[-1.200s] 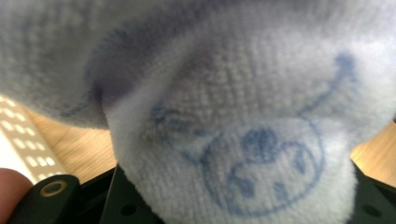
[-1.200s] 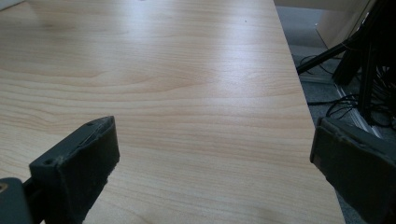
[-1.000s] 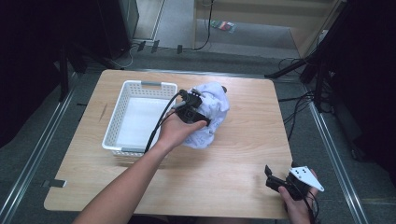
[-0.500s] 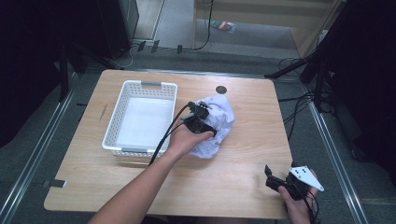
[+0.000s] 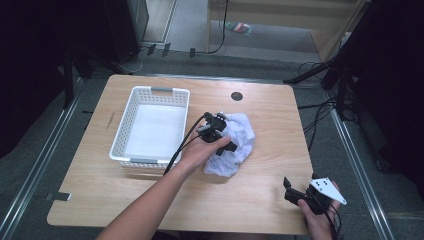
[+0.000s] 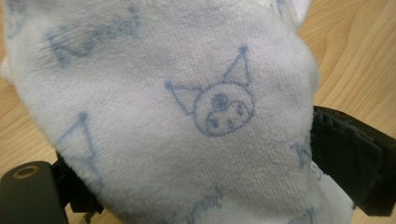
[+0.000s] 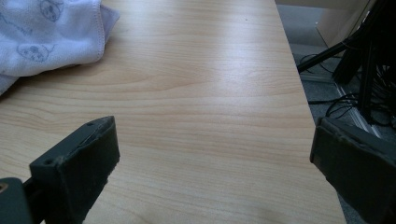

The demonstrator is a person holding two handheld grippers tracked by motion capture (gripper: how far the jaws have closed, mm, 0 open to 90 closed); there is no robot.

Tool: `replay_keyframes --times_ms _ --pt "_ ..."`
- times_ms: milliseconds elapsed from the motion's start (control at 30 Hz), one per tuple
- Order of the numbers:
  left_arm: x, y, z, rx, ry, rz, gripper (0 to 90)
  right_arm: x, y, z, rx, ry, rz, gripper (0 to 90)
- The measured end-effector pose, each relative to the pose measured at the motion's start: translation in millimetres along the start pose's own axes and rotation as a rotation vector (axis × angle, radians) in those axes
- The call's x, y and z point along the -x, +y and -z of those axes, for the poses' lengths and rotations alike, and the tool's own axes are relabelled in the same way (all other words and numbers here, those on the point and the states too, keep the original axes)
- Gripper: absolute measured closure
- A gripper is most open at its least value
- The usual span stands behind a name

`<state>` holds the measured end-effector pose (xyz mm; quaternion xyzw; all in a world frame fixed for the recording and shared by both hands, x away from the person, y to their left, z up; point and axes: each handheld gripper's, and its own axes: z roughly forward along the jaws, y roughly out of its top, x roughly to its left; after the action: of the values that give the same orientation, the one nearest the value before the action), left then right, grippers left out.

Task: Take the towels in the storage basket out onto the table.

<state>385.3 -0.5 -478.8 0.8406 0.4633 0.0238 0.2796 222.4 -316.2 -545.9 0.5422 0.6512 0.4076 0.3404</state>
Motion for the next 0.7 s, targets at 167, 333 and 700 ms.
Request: replay_keyframes --times_ms 167,333,700 --pt "-0.8 -0.1 12.9 0.038 -0.046 -0.003 7.3 0.0 0.0 -0.1 0.001 0.001 0.000 1.2" --pt "-4.1 -0.1 26.4 0.053 -0.045 -0.001 6.0 0.0 0.0 -0.1 0.000 -0.001 0.001 1.2" --pt "-19.0 -0.9 60.7 0.123 -0.047 0.005 2.1 -0.1 0.1 -0.4 -0.001 -0.001 0.007 1.2"
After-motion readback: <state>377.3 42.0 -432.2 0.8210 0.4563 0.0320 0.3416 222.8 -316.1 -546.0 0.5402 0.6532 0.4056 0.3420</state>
